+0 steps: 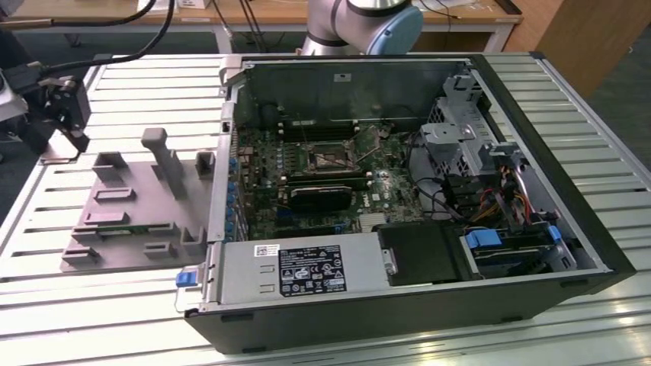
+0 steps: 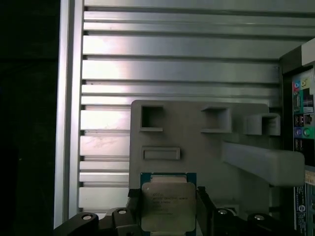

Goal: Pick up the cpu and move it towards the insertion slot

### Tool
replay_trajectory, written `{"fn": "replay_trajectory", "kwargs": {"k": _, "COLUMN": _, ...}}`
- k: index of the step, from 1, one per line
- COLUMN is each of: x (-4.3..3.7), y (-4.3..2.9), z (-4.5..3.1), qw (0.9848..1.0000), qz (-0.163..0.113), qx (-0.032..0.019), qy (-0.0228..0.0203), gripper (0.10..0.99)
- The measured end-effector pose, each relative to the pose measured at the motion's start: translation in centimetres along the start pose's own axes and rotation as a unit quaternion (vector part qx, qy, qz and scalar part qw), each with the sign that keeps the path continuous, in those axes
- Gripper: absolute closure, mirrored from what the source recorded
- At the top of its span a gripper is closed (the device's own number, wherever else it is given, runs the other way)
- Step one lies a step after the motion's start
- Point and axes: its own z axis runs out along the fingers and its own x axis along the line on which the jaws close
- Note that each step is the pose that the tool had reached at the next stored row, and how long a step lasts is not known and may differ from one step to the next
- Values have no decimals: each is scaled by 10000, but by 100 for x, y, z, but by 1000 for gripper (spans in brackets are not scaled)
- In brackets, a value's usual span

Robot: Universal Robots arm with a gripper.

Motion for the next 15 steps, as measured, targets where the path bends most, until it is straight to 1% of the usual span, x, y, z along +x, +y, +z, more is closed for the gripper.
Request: {"fn": "replay_trajectory", "kwargs": {"k": 15, "x": -12, "y": 22, "z": -417, "qw": 10000, "qz": -1, "qx": 0, "qy": -22, "gripper": 553}}
